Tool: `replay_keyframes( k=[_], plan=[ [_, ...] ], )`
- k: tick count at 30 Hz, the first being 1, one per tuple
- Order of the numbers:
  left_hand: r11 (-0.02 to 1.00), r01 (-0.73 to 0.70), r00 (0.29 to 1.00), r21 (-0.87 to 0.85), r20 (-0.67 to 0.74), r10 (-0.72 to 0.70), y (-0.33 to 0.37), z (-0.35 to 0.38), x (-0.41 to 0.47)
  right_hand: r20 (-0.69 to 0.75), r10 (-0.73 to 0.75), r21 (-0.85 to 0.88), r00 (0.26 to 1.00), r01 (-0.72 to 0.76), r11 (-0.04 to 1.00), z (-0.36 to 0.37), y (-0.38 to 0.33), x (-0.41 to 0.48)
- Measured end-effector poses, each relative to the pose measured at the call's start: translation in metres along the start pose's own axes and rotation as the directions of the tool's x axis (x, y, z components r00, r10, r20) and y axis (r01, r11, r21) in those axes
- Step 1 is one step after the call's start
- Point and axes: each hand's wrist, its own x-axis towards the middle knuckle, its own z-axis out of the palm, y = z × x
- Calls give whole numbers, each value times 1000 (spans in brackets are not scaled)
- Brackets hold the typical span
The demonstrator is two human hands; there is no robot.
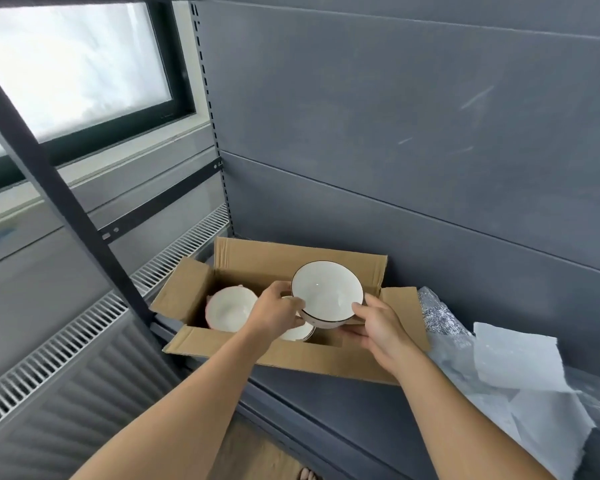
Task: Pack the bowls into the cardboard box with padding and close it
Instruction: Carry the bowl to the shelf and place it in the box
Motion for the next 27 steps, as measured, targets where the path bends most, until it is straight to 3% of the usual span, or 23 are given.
replay_keyframes(
  k=[14,24,27],
  plan=[
    [974,140,988,180,32,-148,-3,50,52,-67,155,29,986,-153,988,-42,17,57],
    [939,106,988,327,73,-137,-18,68,82,-158,247,83,956,-237,968,-45,33,75],
    [945,132,978,299,116,-173,-24,72,88,-189,261,73,947,-252,965,-47,37,78]
  ],
)
